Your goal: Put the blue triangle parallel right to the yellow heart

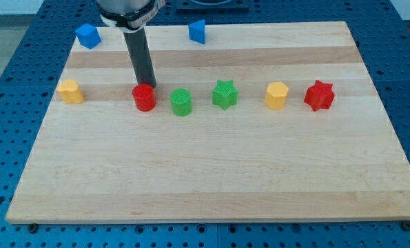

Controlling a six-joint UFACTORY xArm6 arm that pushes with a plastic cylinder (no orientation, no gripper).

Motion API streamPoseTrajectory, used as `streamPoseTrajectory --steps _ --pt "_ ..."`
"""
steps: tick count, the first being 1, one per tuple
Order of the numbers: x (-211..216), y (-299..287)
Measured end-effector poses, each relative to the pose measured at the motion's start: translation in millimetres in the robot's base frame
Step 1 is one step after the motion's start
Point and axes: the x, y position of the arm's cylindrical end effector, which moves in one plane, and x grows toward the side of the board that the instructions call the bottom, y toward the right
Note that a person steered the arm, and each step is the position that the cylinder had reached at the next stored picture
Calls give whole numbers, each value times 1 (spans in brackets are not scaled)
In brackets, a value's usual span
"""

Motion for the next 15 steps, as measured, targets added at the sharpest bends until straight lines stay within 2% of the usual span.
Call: streamPoseTrajectory --steps 1,2,3,4,5,8,12,15 --pt "-20 42" --pt "-36 140" --pt "-97 205" --pt "-175 217" --pt "-179 199" --pt "-175 92" --pt "-94 35" --pt "-35 36"
